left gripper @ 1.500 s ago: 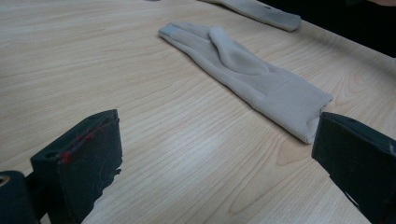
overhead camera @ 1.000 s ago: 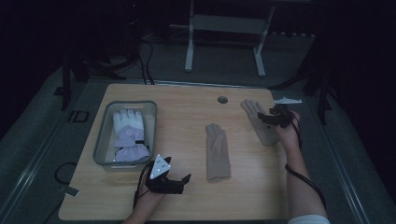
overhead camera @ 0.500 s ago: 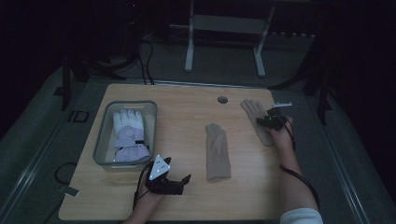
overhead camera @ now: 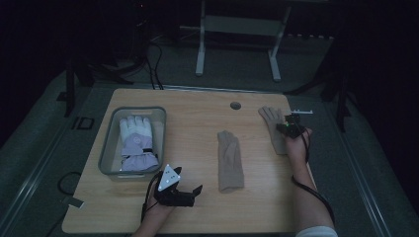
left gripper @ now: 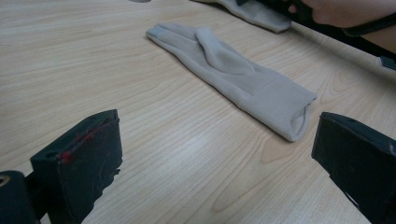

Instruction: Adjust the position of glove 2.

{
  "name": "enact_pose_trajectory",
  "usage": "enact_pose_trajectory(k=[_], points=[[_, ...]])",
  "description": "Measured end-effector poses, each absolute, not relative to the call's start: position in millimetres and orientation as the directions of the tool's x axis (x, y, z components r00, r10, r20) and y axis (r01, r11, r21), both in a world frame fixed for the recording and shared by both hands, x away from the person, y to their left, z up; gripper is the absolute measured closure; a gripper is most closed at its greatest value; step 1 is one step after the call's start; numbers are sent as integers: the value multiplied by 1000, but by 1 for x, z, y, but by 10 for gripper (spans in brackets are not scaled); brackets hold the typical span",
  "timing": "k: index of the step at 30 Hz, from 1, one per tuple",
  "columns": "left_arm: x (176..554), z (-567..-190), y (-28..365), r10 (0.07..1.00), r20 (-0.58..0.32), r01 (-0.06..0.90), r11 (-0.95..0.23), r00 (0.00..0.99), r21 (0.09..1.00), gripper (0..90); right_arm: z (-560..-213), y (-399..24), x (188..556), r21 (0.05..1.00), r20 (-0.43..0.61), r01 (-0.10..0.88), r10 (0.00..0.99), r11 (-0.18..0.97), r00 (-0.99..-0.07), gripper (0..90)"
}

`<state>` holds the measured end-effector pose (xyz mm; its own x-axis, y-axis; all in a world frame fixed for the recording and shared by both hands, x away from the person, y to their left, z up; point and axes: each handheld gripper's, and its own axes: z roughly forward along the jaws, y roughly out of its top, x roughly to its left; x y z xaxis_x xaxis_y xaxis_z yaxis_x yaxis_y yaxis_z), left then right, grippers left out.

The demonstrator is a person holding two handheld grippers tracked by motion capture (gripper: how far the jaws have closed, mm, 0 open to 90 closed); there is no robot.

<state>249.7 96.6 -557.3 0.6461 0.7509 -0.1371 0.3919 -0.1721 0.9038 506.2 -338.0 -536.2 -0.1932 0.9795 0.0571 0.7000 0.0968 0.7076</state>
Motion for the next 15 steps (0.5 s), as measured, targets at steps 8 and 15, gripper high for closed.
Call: enact_pose_trajectory(k=[8, 15], points=[[250, -557, 96, 753, -138, 393, -171, 644, 903, 22, -505, -340, 487, 749, 96, 662, 985, 25, -145, 836], [250, -554, 97, 758, -142, 392, -159, 637, 906, 22, -473, -340, 451, 790, 128, 612, 985, -32, -115, 835]])
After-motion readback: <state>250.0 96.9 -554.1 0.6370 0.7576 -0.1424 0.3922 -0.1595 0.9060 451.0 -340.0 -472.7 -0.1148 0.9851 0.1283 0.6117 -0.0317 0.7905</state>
